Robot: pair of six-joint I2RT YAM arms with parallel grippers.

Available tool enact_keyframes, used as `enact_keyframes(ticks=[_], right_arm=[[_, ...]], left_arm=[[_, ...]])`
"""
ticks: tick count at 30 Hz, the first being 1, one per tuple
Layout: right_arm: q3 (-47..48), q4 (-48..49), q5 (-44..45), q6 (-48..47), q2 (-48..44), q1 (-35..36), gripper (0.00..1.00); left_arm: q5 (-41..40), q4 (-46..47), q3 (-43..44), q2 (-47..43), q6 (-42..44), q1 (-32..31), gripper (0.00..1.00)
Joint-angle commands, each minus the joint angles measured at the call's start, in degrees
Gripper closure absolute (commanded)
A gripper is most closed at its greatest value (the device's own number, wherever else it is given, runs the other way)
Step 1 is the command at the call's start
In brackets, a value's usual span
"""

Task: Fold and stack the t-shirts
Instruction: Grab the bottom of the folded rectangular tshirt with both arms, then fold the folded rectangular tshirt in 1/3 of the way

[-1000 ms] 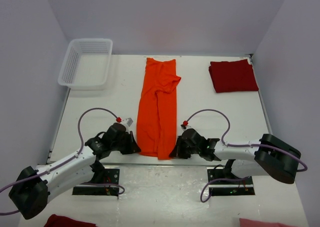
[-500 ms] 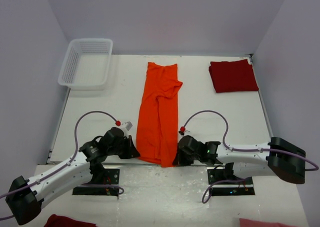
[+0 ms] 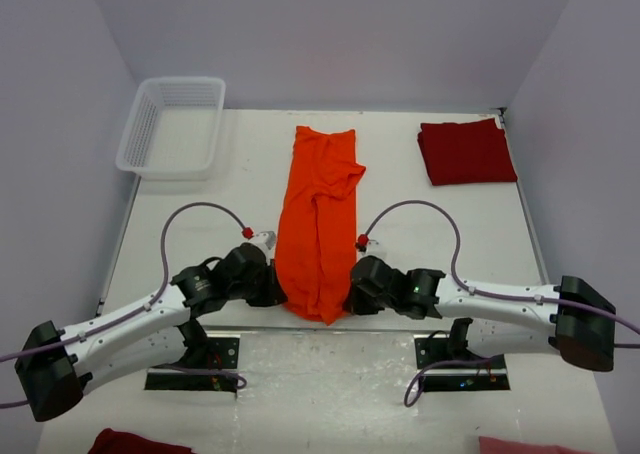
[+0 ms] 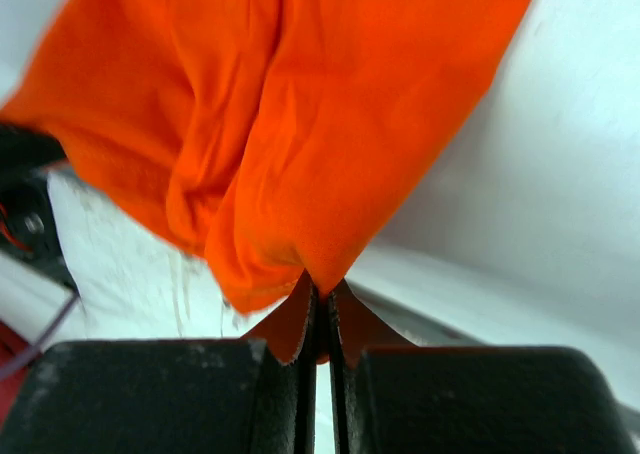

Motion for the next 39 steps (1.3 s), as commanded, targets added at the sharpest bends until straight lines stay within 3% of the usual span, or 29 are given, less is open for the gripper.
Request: enact_keyframes(ticks=[1, 6, 9, 12, 23, 39], right_arm=[[4.5, -3.1, 4.3, -5.1, 0.6, -5.2, 1.00], [8.0, -3.2, 2.0, -13.6, 0.9, -13.3, 1.00], [10.9, -3.1, -0.6, -18.4, 3.7, -18.5, 1.00], [14.7, -2.9, -2.3, -22.8, 8.9, -22.7, 1.00], [29.0, -2.0, -8.1, -31.4, 26.1, -31.0, 1.00], [40.1, -5.0, -14.4, -36.6, 36.3, -38.0, 1.00]], left_arm=[[-5.0, 4.2, 6.5, 5.4, 3.5, 0.4, 1.00], [-5.3, 5.4, 11.9, 13.2, 9.5, 6.4, 1.00], [-2.1, 6.2, 16.3, 16.9, 14.6, 15.4, 1.00], [-1.5, 6.3, 21.3, 21.6, 18.8, 18.8, 1.00], [0.7, 8.8, 33.8, 37.0, 22.2, 21.8, 1.00], [0.6, 12.7, 40.3, 49.7, 23.2, 25.8, 1.00]])
